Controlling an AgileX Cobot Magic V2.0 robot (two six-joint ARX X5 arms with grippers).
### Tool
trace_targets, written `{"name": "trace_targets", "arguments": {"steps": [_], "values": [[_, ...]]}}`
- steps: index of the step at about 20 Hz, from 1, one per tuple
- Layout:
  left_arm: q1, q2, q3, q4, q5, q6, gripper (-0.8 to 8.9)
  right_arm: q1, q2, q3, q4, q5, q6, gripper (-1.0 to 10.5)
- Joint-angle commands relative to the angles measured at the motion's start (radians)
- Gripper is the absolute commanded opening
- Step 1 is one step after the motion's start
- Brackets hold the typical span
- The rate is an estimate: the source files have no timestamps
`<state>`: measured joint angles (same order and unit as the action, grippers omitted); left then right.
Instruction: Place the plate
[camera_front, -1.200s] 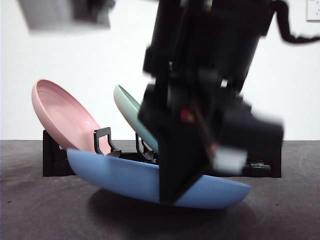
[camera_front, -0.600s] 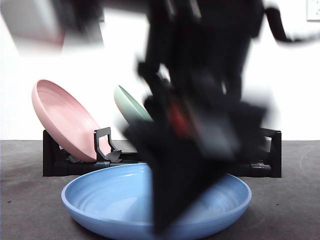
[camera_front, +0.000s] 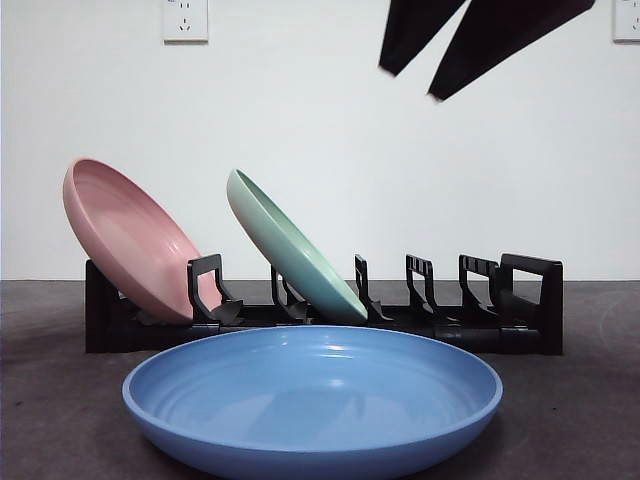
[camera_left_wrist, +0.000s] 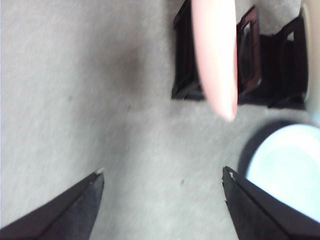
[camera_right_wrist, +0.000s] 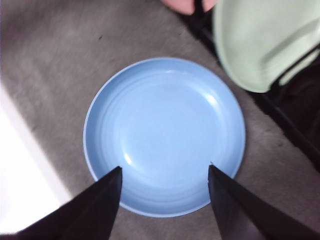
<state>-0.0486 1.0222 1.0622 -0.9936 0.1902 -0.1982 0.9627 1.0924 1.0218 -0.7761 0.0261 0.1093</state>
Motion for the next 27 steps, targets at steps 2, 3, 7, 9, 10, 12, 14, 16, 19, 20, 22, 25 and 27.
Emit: {"name": "trace_targets", "arguments": {"steps": [2, 3, 7, 9, 10, 12, 14, 16, 19, 20, 22, 25, 27], "values": [[-0.034, 0.181, 0.177, 0.005, 0.005, -0.025, 3.23, -0.01, -0.021, 0.009, 0.005, 0.0, 0.023, 2.7], [-0.045, 0.233, 0.228, 0.006, 0.005, -0.025, 3.07, -0.012, -0.024, 0.009, 0.004, 0.001, 0.023, 2.7], [-0.087, 0.413, 0.392, 0.041, 0.005, -0.024, 3.08, -0.012, -0.024, 0.009, 0.005, 0.0, 0.023, 2.7], [-0.099, 0.485, 0.439, 0.055, -0.002, -0.024, 3.08, -0.012, -0.024, 0.009, 0.005, 0.001, 0.031, 2.7], [-0.104, 0.515, 0.452, 0.062, -0.014, -0.024, 3.08, -0.012, -0.024, 0.009, 0.005, 0.002, 0.035, 2.7], [-0.105, 0.563, 0.465, 0.086, -0.025, -0.024, 3.08, -0.012, -0.024, 0.009, 0.005, 0.003, 0.037, 2.7], [-0.105, 0.594, 0.465, 0.111, -0.043, -0.023, 3.08, -0.012, -0.024, 0.009, 0.005, 0.003, 0.038, 2.7], [-0.105, 0.614, 0.465, 0.128, -0.057, -0.023, 3.08, -0.012, -0.024, 0.009, 0.005, 0.004, 0.041, 2.7], [-0.105, 0.628, 0.465, 0.137, -0.063, -0.018, 2.95, -0.012, -0.024, 0.009, 0.005, 0.004, 0.042, 2.7], [-0.105, 0.629, 0.465, 0.138, -0.063, -0.018, 2.45, -0.012, -0.024, 0.009, 0.005, 0.004, 0.042, 2.7], [-0.105, 0.629, 0.465, 0.14, -0.063, -0.015, 1.63, -0.012, -0.024, 0.009, 0.005, 0.004, 0.043, 2.7], [-0.105, 0.629, 0.465, 0.139, -0.063, -0.015, 0.77, -0.012, -0.024, 0.009, 0.005, 0.004, 0.044, 2.7], [-0.105, 0.629, 0.465, 0.137, -0.063, -0.015, 0.19, -0.012, -0.024, 0.009, 0.005, 0.004, 0.044, 2.7]]}}
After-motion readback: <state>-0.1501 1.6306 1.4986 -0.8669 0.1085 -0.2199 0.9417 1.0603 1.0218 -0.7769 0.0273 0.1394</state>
